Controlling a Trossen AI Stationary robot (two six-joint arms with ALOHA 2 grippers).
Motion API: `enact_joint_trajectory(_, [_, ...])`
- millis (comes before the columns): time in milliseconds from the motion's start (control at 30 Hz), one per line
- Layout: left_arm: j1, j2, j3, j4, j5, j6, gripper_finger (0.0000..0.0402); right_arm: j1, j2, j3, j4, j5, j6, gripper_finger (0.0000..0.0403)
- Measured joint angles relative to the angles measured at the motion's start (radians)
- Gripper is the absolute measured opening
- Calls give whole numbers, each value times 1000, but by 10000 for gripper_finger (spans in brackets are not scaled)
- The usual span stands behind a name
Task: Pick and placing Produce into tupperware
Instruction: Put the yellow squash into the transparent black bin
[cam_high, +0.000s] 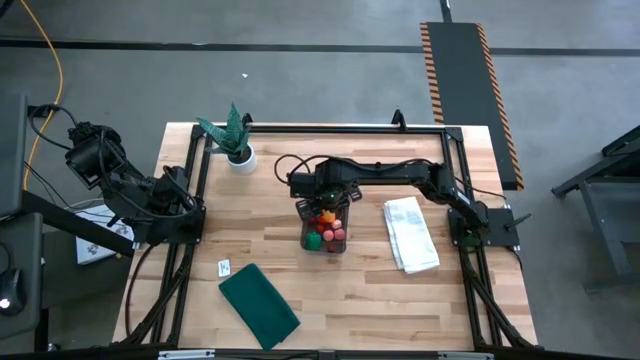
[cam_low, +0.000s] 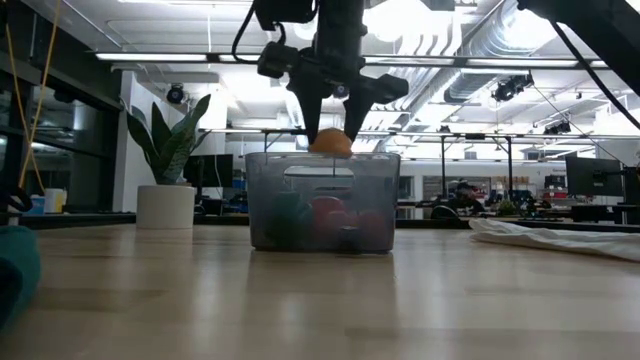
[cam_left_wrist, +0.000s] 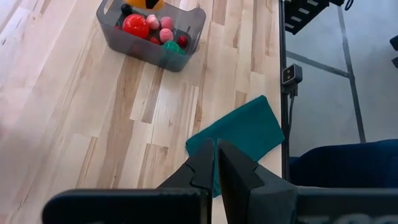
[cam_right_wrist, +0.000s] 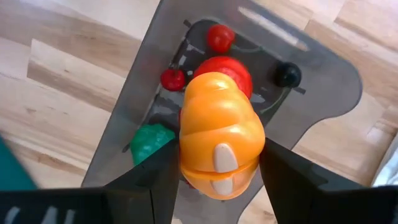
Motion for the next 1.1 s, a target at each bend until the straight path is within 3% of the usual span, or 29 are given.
enact_joint_trajectory(600, [0, 0, 0, 0, 0, 0, 10, 16, 1, 0, -14, 80, -9, 186])
enact_joint_trajectory(1100, [0, -1, 0, -8, -5, 9, 10, 26, 71, 1, 8, 15, 3, 186])
